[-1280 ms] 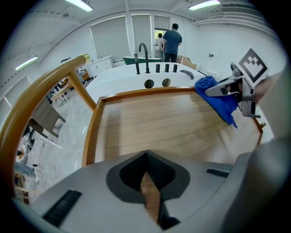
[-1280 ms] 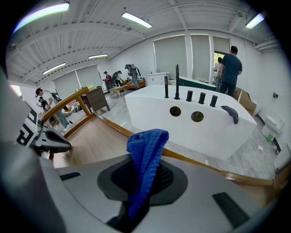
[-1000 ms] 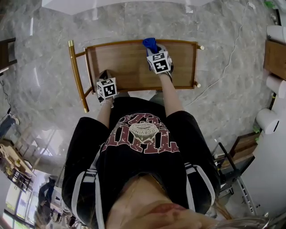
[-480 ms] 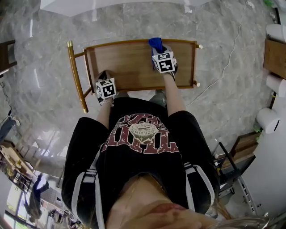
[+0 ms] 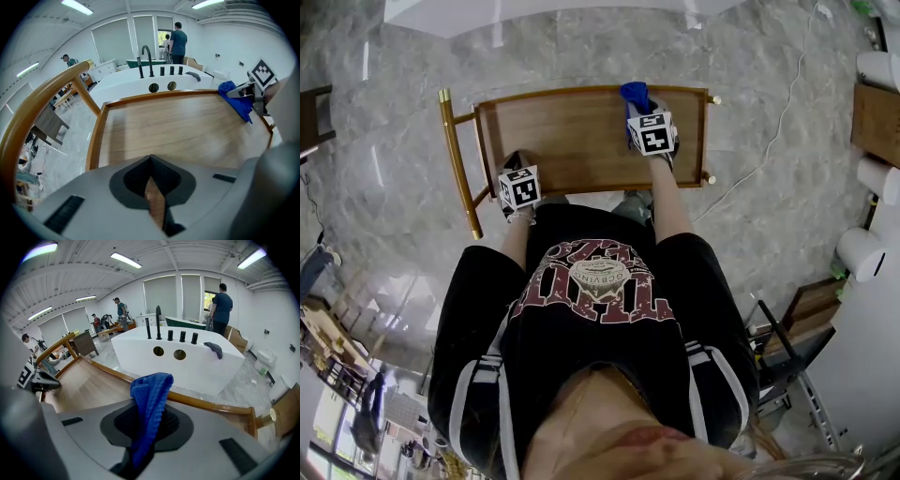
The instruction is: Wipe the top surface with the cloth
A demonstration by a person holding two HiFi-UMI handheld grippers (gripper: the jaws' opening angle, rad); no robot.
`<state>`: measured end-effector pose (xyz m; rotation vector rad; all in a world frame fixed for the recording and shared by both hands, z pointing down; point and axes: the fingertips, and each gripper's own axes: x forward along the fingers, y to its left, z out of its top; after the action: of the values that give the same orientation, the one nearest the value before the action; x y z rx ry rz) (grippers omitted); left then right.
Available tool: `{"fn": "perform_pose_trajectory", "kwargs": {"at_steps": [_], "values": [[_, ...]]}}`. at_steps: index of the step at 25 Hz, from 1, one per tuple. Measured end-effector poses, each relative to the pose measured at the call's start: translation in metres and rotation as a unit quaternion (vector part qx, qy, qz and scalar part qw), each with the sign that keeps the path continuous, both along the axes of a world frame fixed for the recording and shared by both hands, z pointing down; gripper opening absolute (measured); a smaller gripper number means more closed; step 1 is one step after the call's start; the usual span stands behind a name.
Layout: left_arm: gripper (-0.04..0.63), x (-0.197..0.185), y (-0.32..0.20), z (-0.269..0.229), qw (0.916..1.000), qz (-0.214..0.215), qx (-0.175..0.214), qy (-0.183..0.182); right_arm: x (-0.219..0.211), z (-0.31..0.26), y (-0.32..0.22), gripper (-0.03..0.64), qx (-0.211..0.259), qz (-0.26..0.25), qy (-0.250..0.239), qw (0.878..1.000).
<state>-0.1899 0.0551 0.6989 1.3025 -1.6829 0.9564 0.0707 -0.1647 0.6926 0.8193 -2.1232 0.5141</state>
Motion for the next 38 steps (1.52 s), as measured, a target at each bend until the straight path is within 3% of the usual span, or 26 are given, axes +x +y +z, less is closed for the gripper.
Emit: {"fn": "perform_pose_trajectory", "kwargs": {"at_steps": [38], "values": [[0.048, 0.012, -0.007, -0.004, 0.9991, -0.025, -0.027, -0.023, 0.134, -0.005, -0.046, 0.055, 0.001, 0.07, 0.059, 0.996]]}}
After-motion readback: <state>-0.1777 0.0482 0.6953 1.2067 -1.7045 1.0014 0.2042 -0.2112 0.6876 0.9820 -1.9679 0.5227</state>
